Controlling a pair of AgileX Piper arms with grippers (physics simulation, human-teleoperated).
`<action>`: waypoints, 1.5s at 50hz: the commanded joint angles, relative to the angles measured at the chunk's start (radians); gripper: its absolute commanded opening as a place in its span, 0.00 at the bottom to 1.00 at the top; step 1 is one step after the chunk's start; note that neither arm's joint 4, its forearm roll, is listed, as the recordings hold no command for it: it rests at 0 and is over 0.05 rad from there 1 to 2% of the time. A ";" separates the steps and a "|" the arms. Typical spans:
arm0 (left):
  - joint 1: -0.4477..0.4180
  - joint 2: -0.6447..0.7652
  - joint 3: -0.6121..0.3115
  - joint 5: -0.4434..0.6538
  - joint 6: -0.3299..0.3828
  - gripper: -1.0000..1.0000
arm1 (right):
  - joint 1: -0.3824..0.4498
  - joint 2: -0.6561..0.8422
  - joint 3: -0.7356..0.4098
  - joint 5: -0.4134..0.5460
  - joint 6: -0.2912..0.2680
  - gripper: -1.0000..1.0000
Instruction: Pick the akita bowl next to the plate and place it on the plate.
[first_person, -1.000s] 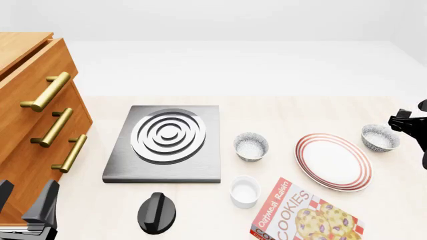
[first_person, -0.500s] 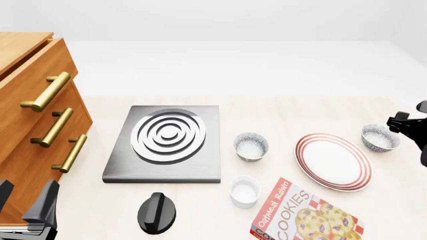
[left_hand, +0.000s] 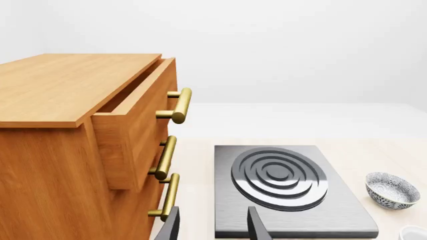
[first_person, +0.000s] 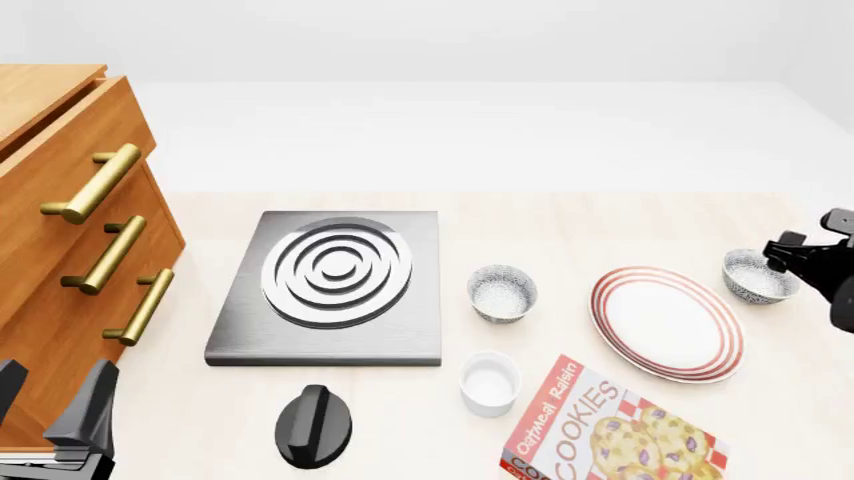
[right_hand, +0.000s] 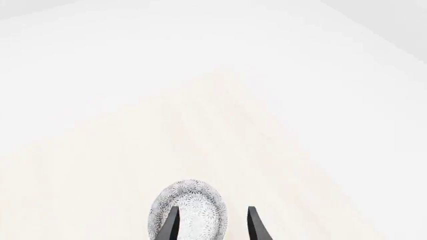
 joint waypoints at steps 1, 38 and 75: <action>0.000 0.000 0.000 0.000 0.000 1.00 | 0.004 0.026 -0.017 0.023 0.019 1.00; 0.000 0.000 0.000 0.000 0.000 1.00 | 0.000 0.118 -0.092 0.105 0.078 1.00; 0.000 0.000 0.000 0.000 0.000 1.00 | -0.021 0.220 -0.181 0.193 0.134 1.00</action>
